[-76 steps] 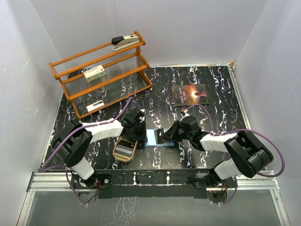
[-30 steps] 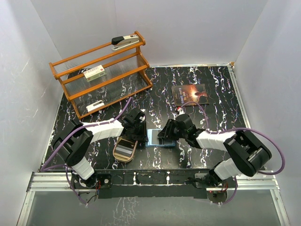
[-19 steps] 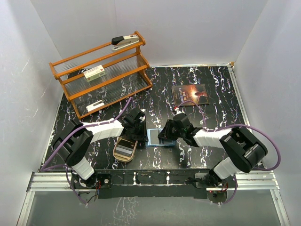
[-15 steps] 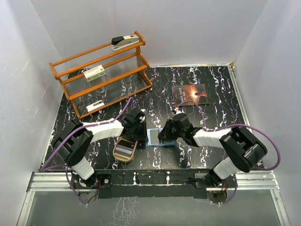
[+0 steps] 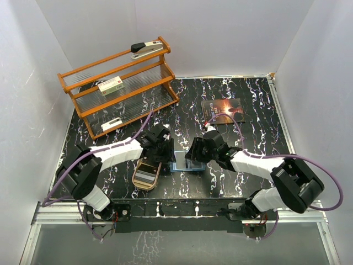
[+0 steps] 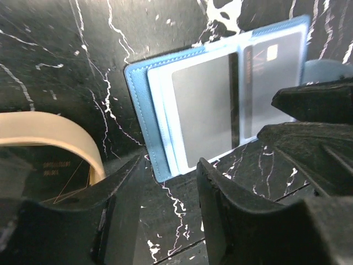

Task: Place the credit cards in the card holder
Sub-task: Insert the credit card into the card holder, then pick up the credit card from the storage box.

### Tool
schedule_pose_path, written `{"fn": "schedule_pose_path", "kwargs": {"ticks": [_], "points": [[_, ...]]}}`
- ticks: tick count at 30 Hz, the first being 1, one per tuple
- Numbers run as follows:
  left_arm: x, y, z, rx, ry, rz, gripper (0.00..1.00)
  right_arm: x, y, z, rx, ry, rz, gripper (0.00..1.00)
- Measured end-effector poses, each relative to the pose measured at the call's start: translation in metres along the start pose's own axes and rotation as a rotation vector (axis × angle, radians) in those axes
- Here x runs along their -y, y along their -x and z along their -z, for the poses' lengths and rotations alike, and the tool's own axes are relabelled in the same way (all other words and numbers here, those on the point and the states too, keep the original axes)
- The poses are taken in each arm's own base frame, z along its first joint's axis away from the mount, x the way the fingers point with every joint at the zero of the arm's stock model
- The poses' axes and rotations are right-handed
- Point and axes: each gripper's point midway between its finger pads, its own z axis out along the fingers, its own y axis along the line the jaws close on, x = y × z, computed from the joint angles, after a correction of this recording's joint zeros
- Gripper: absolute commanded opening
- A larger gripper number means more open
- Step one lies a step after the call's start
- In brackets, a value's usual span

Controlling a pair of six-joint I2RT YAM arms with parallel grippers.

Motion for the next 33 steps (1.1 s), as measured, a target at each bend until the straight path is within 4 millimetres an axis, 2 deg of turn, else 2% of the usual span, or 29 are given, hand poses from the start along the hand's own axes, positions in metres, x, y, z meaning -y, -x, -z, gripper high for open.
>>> {"fn": "schedule_pose_path", "kwargs": {"ticks": [6,11,14,19,22,26,30,33], "points": [[0.004,0.028,0.034,0.113,0.035,0.018,0.47,-0.013,0.011,0.012,0.021,0.018,0.037,0.5],[-0.007,0.039,0.063,0.185,0.081,0.081,0.52,-0.037,0.016,0.017,0.02,0.071,0.091,0.55],[-0.022,0.045,0.083,0.238,0.127,0.149,0.55,-0.061,0.013,0.021,0.009,0.115,0.148,0.59],[-0.059,0.05,0.115,0.318,0.217,0.286,0.59,-0.113,0.003,0.023,-0.018,0.212,0.27,0.65],[-0.086,0.044,0.128,0.348,0.266,0.377,0.62,-0.14,-0.012,0.019,-0.05,0.259,0.345,0.69],[-0.115,0.027,0.137,0.353,0.336,0.494,0.62,-0.162,-0.038,0.007,-0.109,0.292,0.441,0.74],[-0.137,0.011,0.143,0.338,0.43,0.635,0.62,-0.177,-0.059,-0.007,-0.162,0.313,0.523,0.83],[-0.152,-0.01,0.145,0.283,0.529,0.74,0.62,-0.183,-0.071,-0.022,-0.202,0.313,0.574,0.85]]}}
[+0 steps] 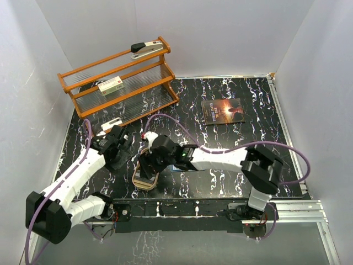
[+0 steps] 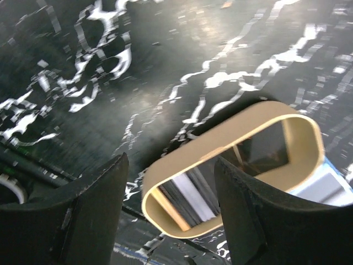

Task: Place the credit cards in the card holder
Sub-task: Pick up the credit card from the storage box.

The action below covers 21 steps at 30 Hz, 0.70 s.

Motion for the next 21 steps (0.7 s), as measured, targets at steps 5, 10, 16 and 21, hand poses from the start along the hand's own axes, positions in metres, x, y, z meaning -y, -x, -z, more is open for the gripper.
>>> {"fn": "schedule_pose_path", "kwargs": {"ticks": [5,10,16,21], "points": [[-0.029,-0.013,-0.006,-0.057,0.174,0.068,0.62,-0.002,-0.012,-0.03,-0.066,0.0,0.064,0.85],[-0.046,-0.019,-0.006,-0.055,0.2,0.142,0.62,0.003,-0.022,-0.047,-0.107,-0.012,0.107,0.85],[-0.056,-0.023,-0.008,-0.068,0.205,0.207,0.62,0.007,-0.019,-0.058,-0.105,-0.016,0.126,0.79],[-0.055,-0.023,-0.01,-0.07,0.194,0.231,0.62,0.008,-0.019,-0.059,-0.103,-0.015,0.125,0.65]]}}
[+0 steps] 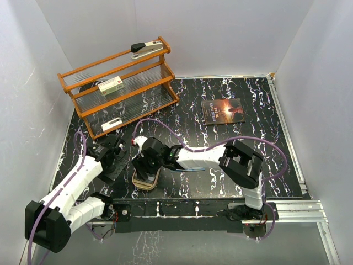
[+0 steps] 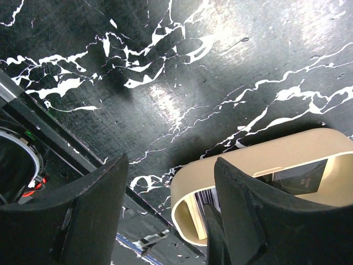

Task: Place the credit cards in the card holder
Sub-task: Pick up the credit card from the storage box.

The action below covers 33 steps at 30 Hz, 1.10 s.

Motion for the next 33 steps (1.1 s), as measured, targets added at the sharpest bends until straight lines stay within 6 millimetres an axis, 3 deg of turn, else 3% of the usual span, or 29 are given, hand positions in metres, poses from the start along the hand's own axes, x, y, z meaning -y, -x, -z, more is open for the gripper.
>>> {"fn": "schedule_pose_path", "kwargs": {"ticks": [11,18,33], "points": [[-0.003,-0.02,-0.011,-0.092,-0.014,0.018,0.62,-0.007,0.001,-0.001,0.024,0.037,-0.025,0.36],[-0.002,-0.03,-0.012,-0.141,-0.025,0.041,0.62,-0.005,0.003,-0.001,0.037,0.023,-0.046,0.31],[0.0,-0.026,-0.01,-0.123,-0.038,0.037,0.61,0.006,0.007,0.003,0.052,0.006,-0.119,0.19]]}}
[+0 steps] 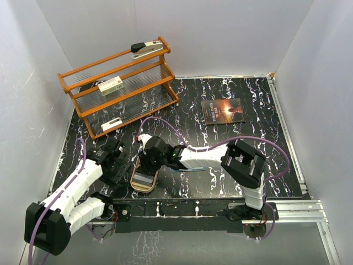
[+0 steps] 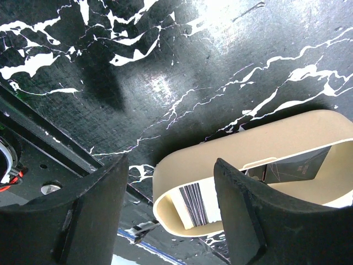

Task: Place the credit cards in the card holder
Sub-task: Pick up the credit card from the storage box.

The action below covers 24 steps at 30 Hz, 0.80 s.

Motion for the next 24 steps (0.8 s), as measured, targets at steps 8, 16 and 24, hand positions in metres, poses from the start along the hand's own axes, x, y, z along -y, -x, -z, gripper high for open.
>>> {"fn": "schedule_pose_path", "kwargs": {"ticks": [8,16,24], "points": [[0.0,0.001,-0.002,0.004,0.014,-0.029,0.61,0.0,0.002,0.002,0.002,0.007,-0.028,0.14],[0.005,0.002,-0.001,0.009,-0.005,-0.053,0.61,0.002,0.005,0.003,0.009,-0.008,-0.036,0.07],[0.01,0.007,0.003,0.031,-0.025,-0.064,0.61,0.013,0.021,0.013,0.069,-0.095,-0.043,0.08]]}}
